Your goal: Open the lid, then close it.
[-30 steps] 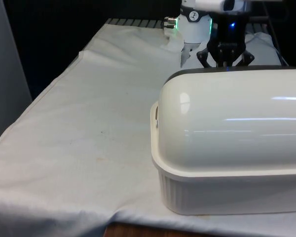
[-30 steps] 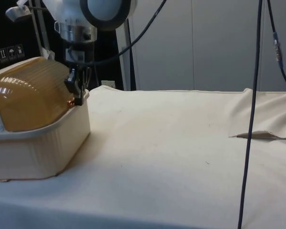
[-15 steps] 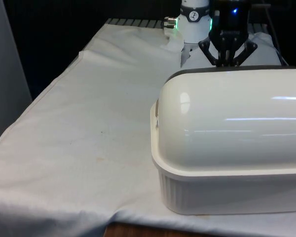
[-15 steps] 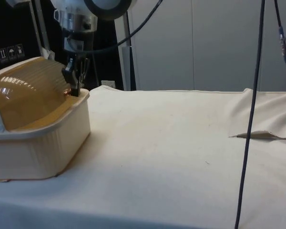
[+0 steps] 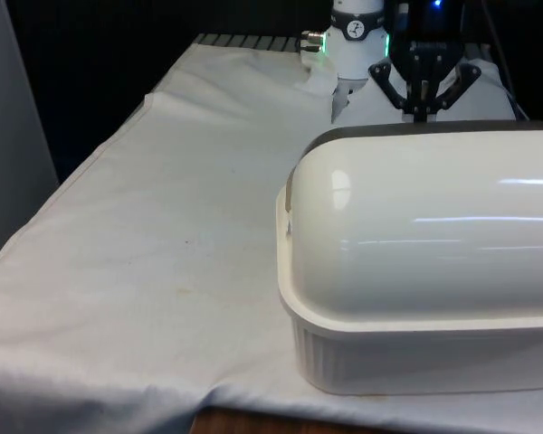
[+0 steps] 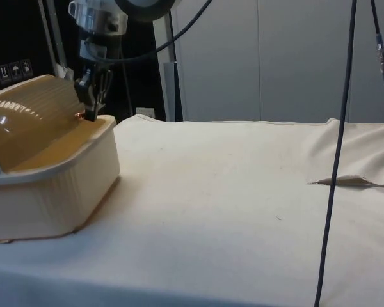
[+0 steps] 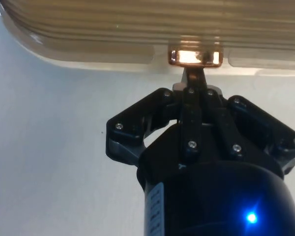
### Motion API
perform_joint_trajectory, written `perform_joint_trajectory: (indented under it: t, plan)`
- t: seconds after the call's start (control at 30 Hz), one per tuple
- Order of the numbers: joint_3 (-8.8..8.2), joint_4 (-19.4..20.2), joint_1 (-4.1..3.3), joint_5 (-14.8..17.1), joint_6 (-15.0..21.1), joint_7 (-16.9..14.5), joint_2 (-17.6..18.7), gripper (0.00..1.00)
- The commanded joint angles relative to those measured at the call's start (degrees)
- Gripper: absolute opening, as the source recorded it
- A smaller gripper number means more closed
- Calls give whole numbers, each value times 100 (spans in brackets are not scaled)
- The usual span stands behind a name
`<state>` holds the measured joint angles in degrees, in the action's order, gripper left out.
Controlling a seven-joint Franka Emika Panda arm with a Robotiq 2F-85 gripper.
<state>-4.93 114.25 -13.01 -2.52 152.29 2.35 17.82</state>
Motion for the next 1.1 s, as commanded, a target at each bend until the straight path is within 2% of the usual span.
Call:
perform_joint_trajectory:
  t: [0.0,0.03,0.07,0.27,0.3,0.4,0.57,0.6,0.8,0.93,1.07]
  plan:
    - [17,40,0,29,126,6,-29,0]
    - [0,0,0,0,29,0,-6,0]
    - [17,40,0,29,149,6,-34,0]
    - [17,29,-6,17,321,17,-69,0]
    - [0,6,-6,0,212,6,-46,0]
    - [11,29,-17,11,413,29,-86,0]
    - [11,23,-23,6,533,29,-120,0]
    - [6,0,-17,0,453,11,-97,0]
    - [11,17,-34,0,728,40,-143,0]
    - [17,-6,-29,0,751,23,-132,0]
    - [29,-52,-17,34,922,23,-103,0]
